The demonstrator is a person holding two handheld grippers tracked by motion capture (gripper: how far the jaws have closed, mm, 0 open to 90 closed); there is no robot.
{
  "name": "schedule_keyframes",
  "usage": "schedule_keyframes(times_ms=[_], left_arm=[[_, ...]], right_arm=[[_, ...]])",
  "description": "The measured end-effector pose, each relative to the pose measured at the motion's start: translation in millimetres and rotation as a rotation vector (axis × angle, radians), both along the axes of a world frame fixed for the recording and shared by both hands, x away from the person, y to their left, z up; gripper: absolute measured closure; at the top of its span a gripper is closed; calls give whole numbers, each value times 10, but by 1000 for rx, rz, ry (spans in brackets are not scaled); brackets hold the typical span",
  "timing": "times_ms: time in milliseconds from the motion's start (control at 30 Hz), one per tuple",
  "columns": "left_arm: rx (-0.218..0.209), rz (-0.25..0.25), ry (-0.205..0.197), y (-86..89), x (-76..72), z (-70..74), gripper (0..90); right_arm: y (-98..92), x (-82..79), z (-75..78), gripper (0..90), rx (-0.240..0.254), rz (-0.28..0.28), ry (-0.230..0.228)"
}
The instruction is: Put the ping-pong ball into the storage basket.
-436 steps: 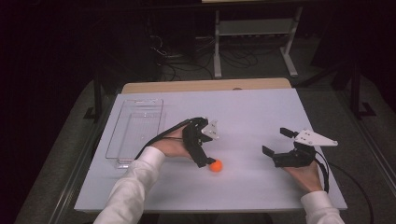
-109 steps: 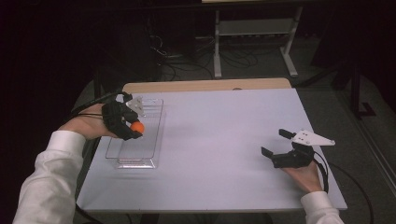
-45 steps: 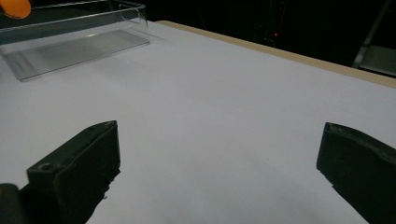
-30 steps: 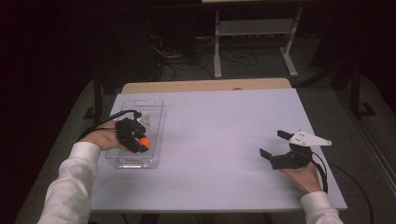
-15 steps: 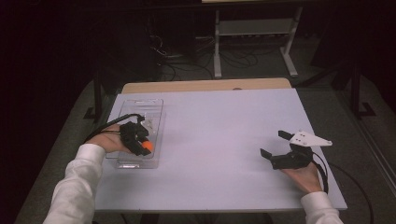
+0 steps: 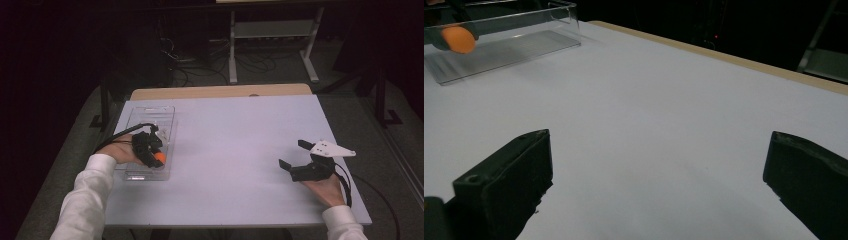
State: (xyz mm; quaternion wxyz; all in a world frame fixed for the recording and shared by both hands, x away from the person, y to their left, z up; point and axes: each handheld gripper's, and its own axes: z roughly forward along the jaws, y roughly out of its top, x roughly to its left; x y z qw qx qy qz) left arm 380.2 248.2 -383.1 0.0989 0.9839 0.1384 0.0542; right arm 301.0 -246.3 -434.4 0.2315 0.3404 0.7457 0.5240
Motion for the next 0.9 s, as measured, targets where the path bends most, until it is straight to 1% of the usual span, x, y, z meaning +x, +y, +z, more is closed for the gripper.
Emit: schedule_keyframes(times_ms=[133,200,333,433,467,567,633,700,867,900], left_arm=[[2,6,2,4,1,1,501],[2,8,-12,12,2,15,475],[-8,25,-8,39,7,45,456],[-9,31,-12,52,1,66,417],[-10,35,-18,55,-2,71,402],[-4,43,-59,68,-15,93,336],[-1,51,-76,86,-15,116,289],[-8,64,-93,108,-19,146,246],[-23,79,-107,145,-32,203,186],[-32,82,-111,153,-34,212,175]], right_arm=[[0,-1,2,0,3,0,1],[1,-2,3,0,4,0,1],[3,-3,4,0,2,0,-1],[0,-4,6,0,2,0,-2],[-1,-4,6,0,3,0,-2],[-1,-4,7,0,4,-1,-2],[0,-4,6,0,2,0,-2],[0,-4,7,0,2,1,-3],[-1,-4,8,0,5,0,-2],[-1,-4,8,0,4,0,-2]])
